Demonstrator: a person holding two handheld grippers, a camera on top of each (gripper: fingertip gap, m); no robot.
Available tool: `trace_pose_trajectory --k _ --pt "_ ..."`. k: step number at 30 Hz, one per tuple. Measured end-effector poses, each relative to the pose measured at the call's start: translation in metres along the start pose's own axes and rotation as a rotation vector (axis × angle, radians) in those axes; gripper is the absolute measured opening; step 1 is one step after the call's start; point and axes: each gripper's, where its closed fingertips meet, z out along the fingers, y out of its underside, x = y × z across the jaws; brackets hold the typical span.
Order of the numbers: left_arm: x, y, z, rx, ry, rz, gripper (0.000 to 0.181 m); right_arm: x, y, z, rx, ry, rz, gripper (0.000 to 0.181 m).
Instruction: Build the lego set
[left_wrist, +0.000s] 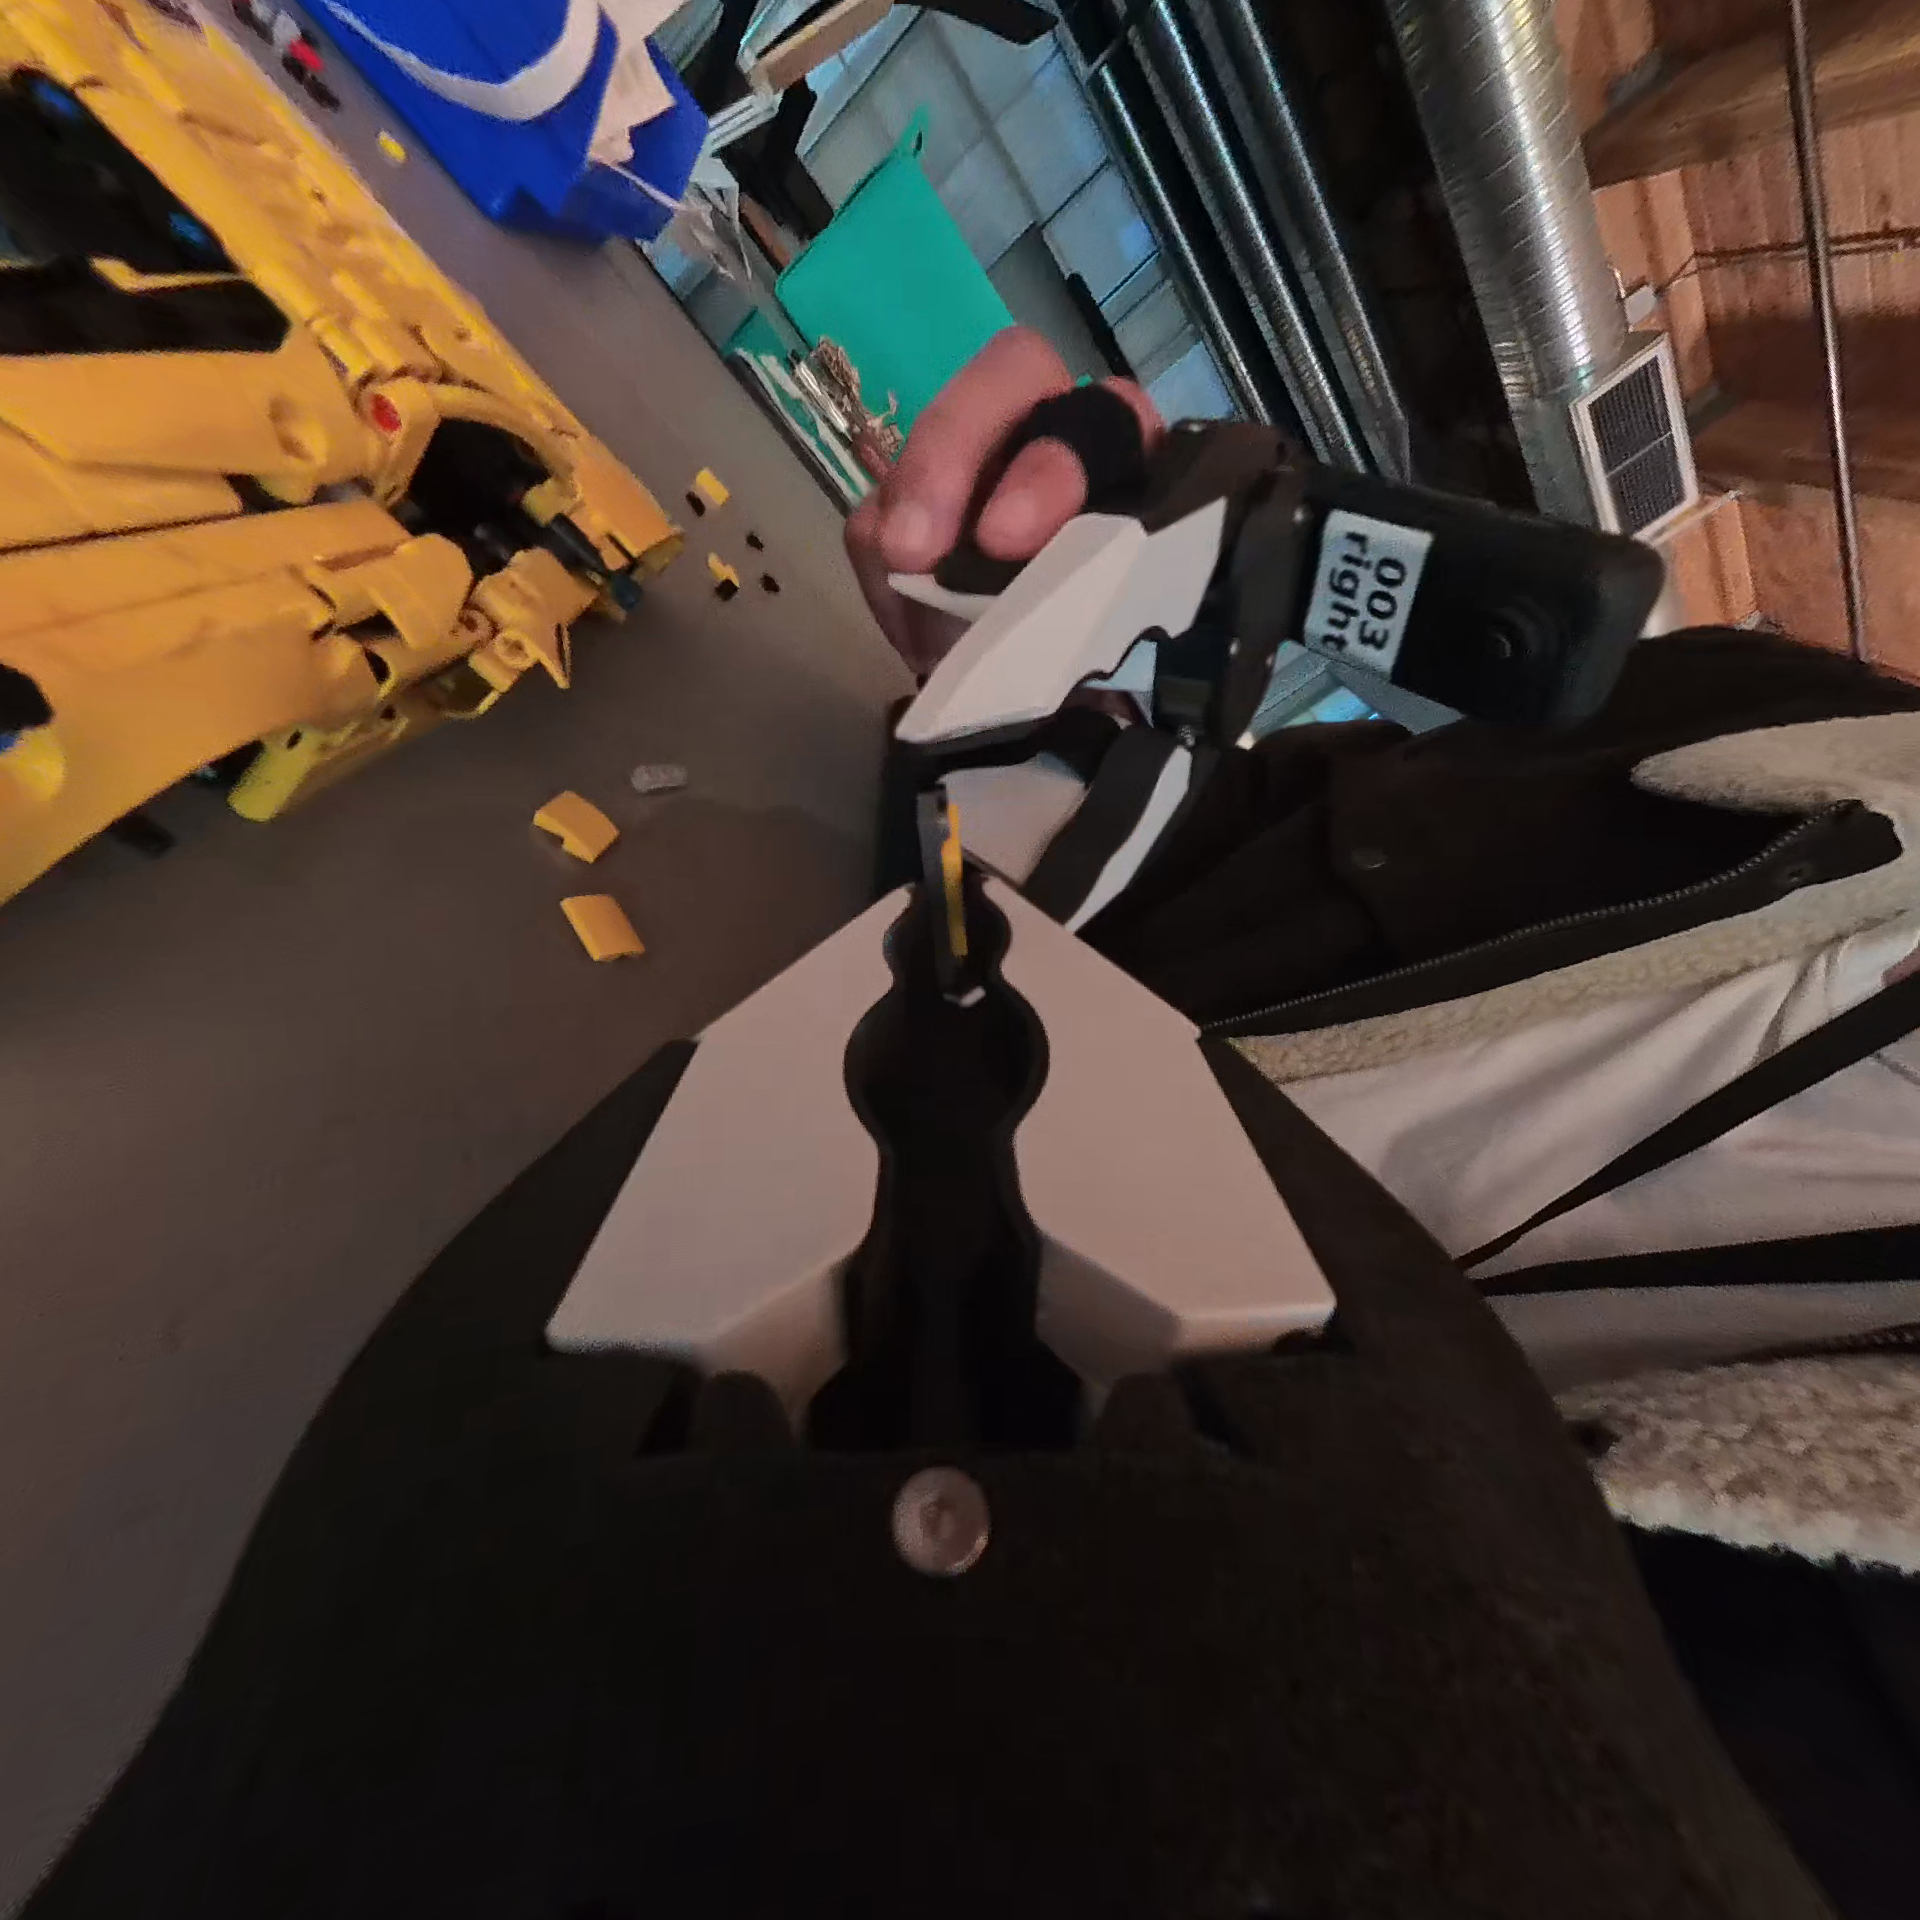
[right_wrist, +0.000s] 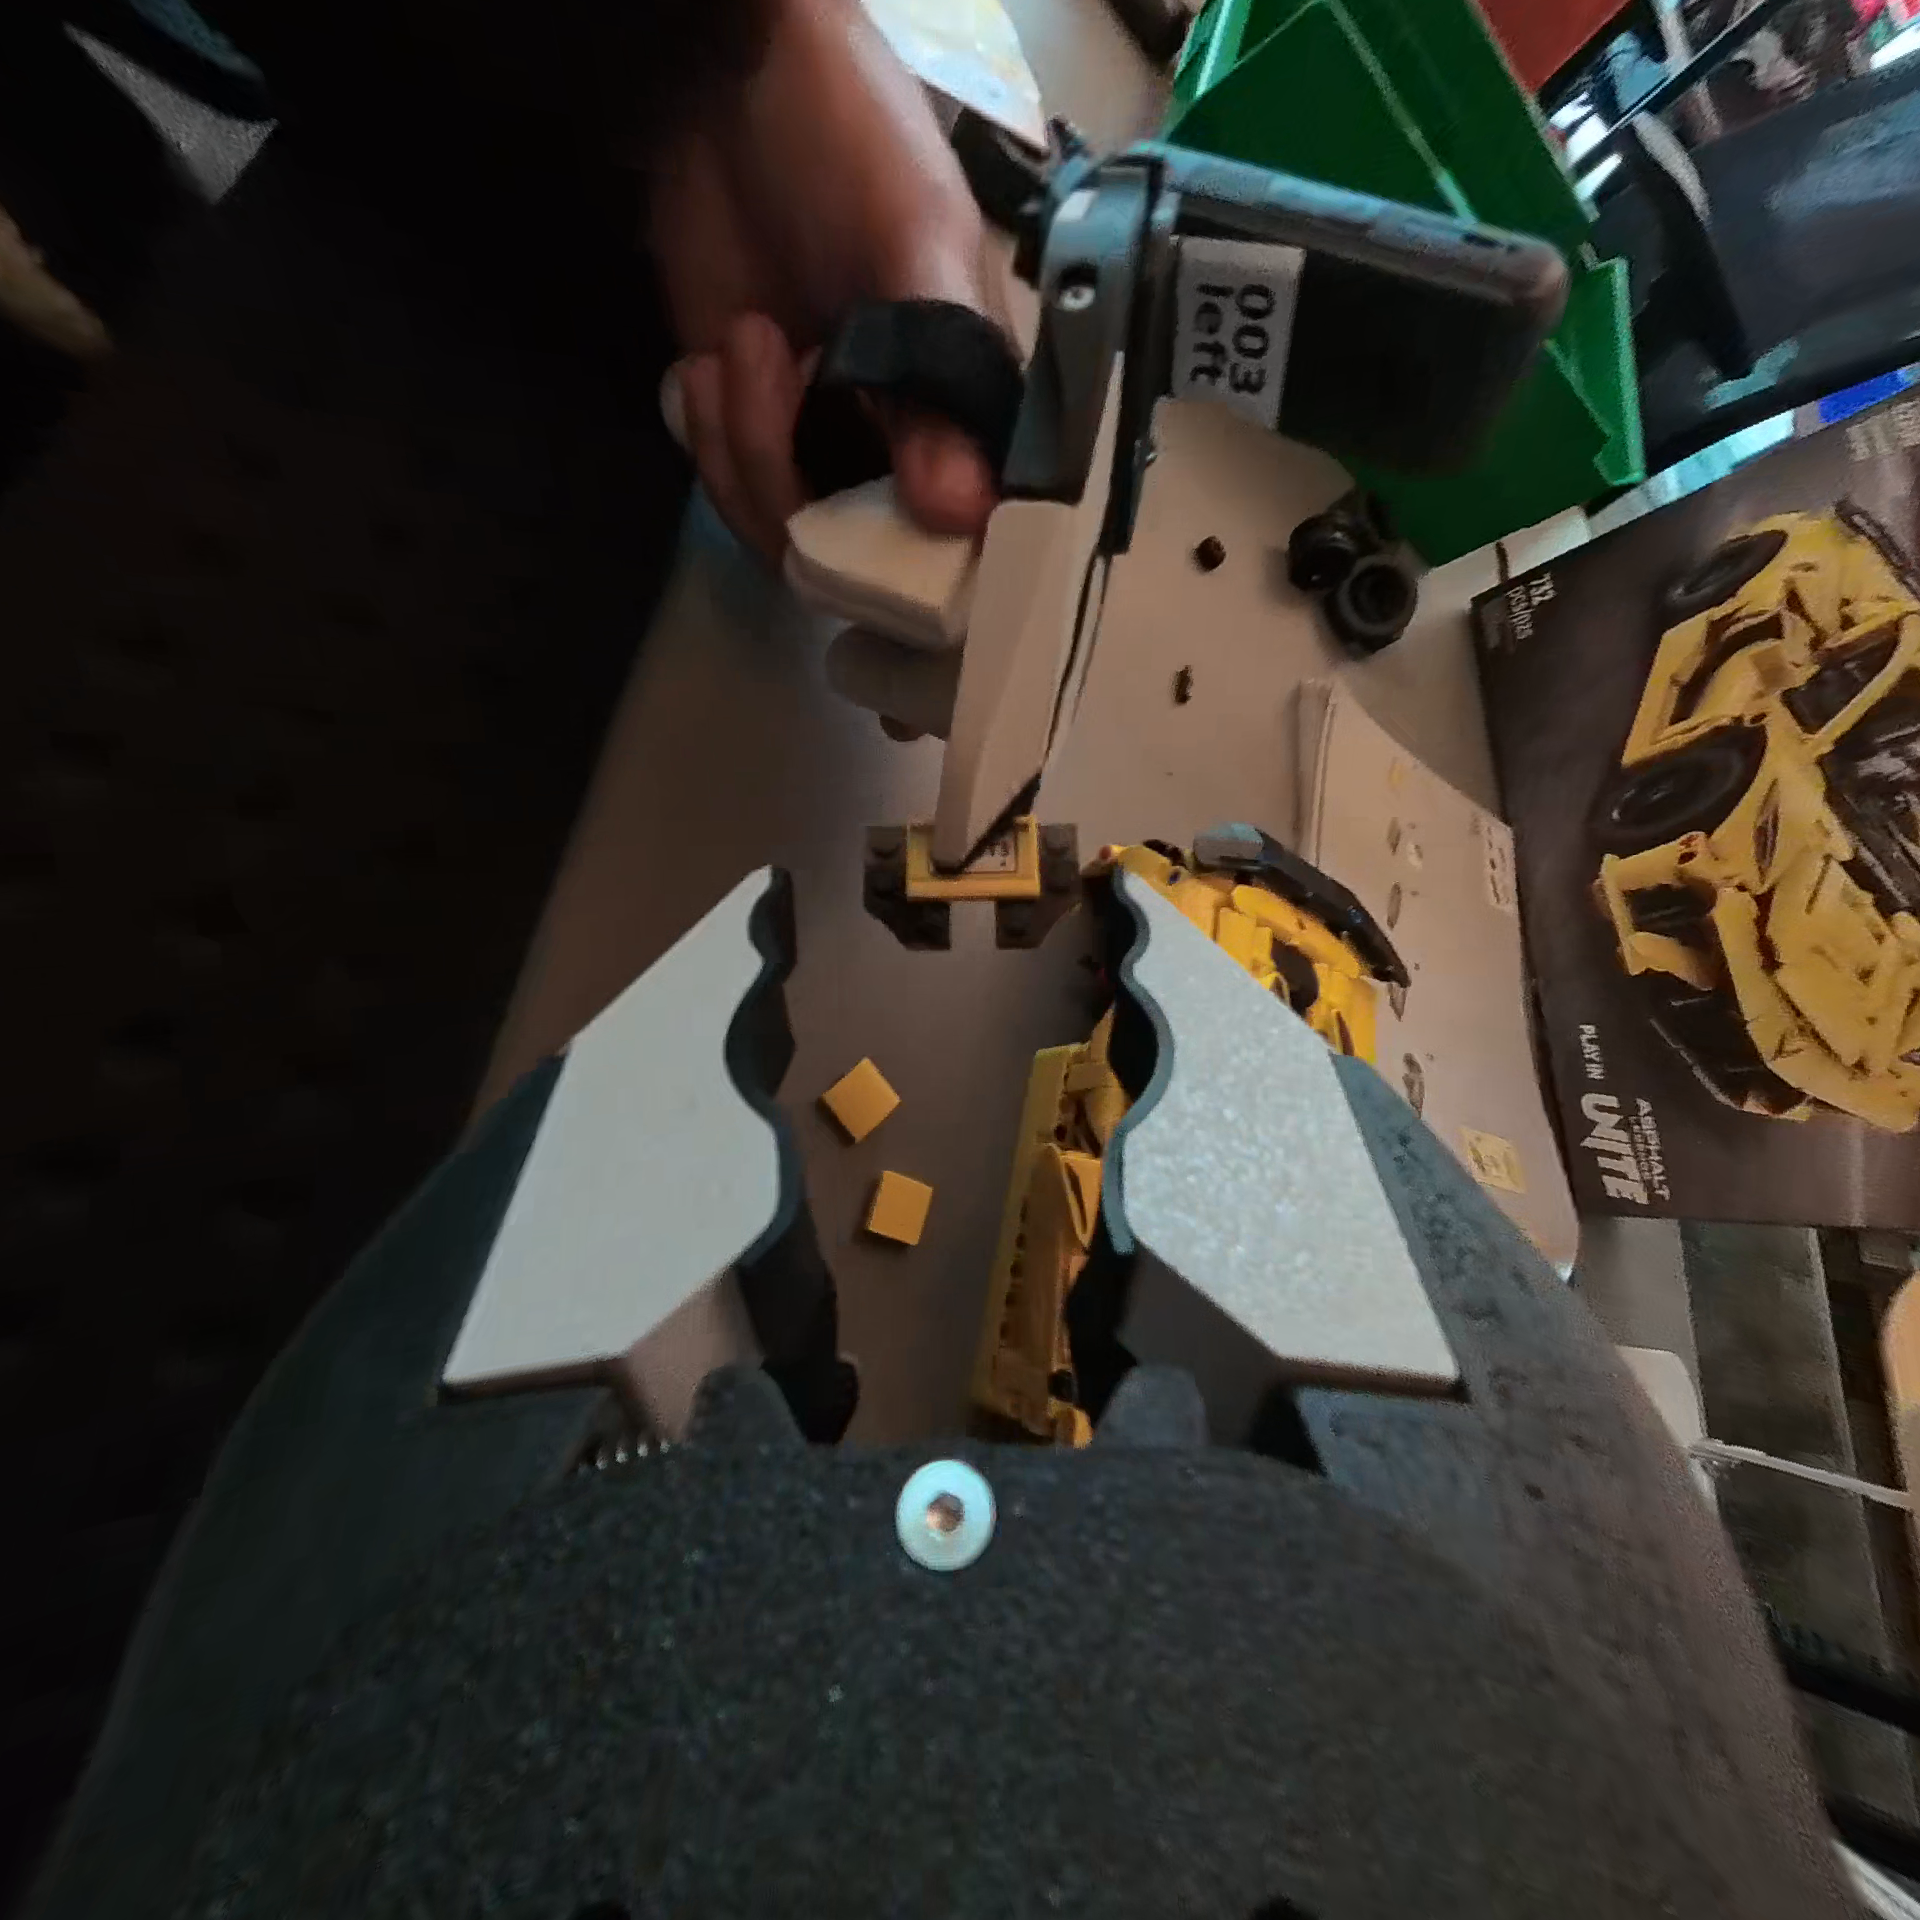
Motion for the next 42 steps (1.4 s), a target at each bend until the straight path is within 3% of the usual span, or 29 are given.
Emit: trace_pose_trajectory --k 5,10,13,18,21,27,34,42 --pt "0.002 0.007 0.004 -0.049 0.012 0.005 0.005 -0.004 -0.001 0.004 -0.017 -0.006 -0.050 0.044" --pt "0.002 -0.001 -0.002 0.008 0.009 0.006 0.005 0.003 -0.002 0.007 0.002 0.040 0.044 0.043" --pt "-0.006 -0.033 -0.027 0.221 -0.091 0.085 0.021 0.018 0.004 0.013 0.034 0.109 0.189 0.043" --pt "-0.014 -0.079 -0.094 0.588 -0.325 0.235 0.022 0.032 0.016 0.023 0.112 0.211 0.449 0.043" --pt "-0.020 -0.088 -0.114 0.675 -0.422 0.266 0.020 0.040 0.033 0.023 0.064 0.251 0.532 0.043" --pt "-0.036 -0.088 -0.122 0.654 -0.551 0.283 0.020 0.053 0.041 0.011 0.140 0.238 0.754 0.043" --pt "-0.048 -0.082 -0.107 0.533 -0.603 0.305 0.020 0.053 0.041 0.009 0.153 0.224 0.775 0.043" --pt "-0.051 -0.079 -0.105 0.515 -0.602 0.288 0.020 0.056 0.044 0.007 0.175 0.213 0.834 0.043"
